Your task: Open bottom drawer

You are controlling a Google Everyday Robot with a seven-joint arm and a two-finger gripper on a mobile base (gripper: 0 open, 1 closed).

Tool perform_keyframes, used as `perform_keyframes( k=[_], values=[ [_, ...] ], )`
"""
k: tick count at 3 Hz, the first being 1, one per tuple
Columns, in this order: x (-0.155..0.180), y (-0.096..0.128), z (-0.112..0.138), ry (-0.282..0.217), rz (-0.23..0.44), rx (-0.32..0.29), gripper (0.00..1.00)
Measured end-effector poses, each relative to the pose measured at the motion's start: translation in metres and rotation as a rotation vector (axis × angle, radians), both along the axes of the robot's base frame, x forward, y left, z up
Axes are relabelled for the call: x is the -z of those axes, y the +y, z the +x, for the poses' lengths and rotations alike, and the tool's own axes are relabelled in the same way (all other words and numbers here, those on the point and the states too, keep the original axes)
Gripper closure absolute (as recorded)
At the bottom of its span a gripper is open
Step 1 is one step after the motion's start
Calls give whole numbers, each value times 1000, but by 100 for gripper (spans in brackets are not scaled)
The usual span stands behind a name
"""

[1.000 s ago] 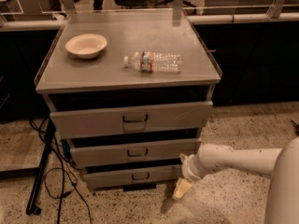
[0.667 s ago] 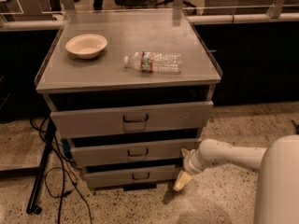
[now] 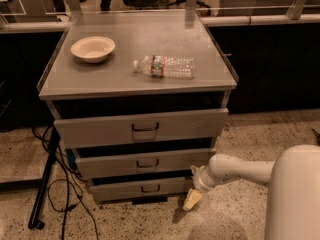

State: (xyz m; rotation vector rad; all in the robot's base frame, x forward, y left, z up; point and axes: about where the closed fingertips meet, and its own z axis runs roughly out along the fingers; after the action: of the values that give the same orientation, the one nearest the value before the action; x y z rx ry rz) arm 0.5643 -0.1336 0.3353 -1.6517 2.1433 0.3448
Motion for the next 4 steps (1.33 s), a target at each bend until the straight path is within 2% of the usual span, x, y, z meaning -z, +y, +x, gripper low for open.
perform_keyframes(
  k=[1,2,4],
  values=[
    [32,16,-18,53,12,-25,0],
    [56,27,-28,71,26,-40,0],
    [81,33,-32,20,76,-38,0]
  ],
)
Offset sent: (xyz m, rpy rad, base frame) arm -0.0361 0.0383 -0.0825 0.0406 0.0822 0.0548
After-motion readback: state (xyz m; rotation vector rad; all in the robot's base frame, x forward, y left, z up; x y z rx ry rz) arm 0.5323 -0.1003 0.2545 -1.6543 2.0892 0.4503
